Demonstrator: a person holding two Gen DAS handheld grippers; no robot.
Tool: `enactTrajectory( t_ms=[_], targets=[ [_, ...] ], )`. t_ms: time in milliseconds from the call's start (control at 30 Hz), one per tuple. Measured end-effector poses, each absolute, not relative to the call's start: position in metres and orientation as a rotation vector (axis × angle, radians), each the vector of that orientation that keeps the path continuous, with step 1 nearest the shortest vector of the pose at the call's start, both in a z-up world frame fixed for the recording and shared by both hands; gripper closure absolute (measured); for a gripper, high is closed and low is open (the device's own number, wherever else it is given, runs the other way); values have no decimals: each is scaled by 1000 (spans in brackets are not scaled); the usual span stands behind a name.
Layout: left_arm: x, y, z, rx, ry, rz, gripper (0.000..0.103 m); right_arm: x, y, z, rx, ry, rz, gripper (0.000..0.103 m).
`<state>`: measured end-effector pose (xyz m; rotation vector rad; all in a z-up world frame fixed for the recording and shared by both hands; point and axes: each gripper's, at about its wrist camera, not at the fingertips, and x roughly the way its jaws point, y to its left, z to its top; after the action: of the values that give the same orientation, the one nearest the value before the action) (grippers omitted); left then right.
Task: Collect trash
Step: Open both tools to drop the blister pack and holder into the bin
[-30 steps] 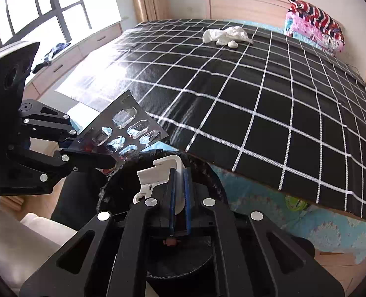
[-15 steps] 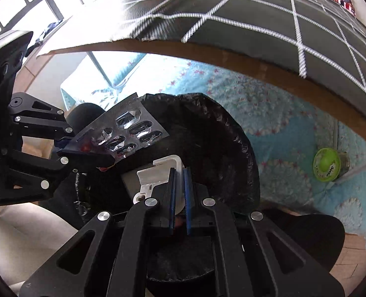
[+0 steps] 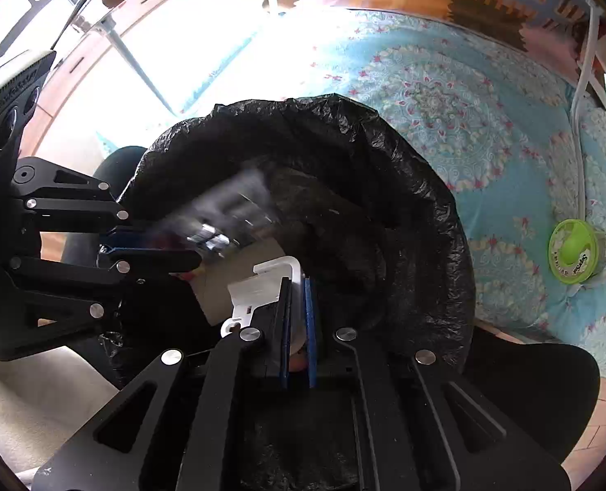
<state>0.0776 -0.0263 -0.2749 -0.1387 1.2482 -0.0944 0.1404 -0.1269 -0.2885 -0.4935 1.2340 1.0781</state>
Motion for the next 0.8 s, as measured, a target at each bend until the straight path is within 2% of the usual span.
enactTrajectory(
  t_ms=[133,167,200,233,267,333,800],
  targets=[
    [79,-25,-278,-134,1256,-68,94,141,-128,-286,-469,1231,1084,91],
    [78,-25,-276,-138,1253,-68,94,140,-129,-285,-468,1226,1081,88],
    [78,-25,-273,-139,1246,-72,92,140,-129,-283,-466,1220,1078,77],
    [77,-24,-272,-139,1239,-74,86,140,-131,-281,-460,1215,1075,70],
    [76,-24,-269,-140,1231,-73,80,140,-131,-281,-456,1211,1072,70],
    [74,-26,-263,-139,1205,-64,55,140,-132,-278,-452,1200,1070,70],
    [53,-27,-200,-89,1044,-56,54,136,-149,-234,-415,1079,1070,70]
  ],
)
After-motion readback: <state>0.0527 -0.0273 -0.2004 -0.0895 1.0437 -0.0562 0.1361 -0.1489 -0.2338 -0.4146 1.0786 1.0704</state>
